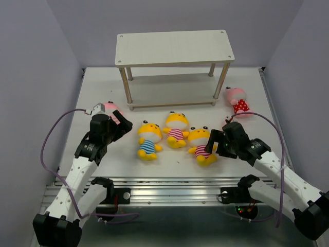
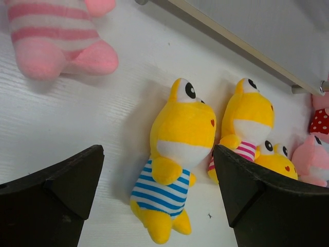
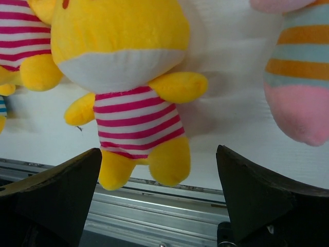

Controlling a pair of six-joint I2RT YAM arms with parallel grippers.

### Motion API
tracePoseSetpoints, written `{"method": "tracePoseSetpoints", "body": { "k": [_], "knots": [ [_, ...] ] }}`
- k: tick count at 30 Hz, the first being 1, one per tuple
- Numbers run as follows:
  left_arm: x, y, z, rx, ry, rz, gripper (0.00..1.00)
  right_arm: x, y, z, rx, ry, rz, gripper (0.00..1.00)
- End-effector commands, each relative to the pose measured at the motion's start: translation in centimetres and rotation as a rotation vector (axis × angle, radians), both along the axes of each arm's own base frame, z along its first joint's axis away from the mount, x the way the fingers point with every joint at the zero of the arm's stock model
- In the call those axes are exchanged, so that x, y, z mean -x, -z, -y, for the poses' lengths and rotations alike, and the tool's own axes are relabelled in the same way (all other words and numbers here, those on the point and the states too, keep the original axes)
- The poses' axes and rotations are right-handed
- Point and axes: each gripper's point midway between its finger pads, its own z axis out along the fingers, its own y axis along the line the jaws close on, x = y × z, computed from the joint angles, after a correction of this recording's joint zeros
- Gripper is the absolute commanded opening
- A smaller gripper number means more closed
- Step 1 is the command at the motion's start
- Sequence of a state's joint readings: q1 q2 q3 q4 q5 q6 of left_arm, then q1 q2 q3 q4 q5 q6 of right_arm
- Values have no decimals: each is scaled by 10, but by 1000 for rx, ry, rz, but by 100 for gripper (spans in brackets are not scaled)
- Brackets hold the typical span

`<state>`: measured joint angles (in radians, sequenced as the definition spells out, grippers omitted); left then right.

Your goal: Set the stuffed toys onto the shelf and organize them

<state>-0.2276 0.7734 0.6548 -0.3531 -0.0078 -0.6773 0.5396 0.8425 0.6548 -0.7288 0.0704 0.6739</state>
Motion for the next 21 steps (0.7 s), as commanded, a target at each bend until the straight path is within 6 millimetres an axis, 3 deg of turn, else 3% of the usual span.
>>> {"method": "tracePoseSetpoints", "body": {
  "k": [1,4,10,13,14,17,21],
  "knots": [
    [-6,-22,1,2,15,90,99,3,8,-2,-35,67,-40,97],
    [-6,-22,1,3,16,93,99,6,17,1,-36,108,-65,95],
    [-4,-23,6,18,41,92,99,19,32,-15,-139,80,-125,86],
    [-5,-22,6,18,41,92,99,18,34,-17,-152,82,-115,78],
    [-5,-21,6,18,37,89,99,18,34,-17,-156,85,-114,68],
    [-5,-21,7,18,40,86,99,14,34,-20,-171,88,-99,53],
    [-5,-20,7,19,41,84,99,12,39,-20,-168,86,-94,52]
  ]
}}
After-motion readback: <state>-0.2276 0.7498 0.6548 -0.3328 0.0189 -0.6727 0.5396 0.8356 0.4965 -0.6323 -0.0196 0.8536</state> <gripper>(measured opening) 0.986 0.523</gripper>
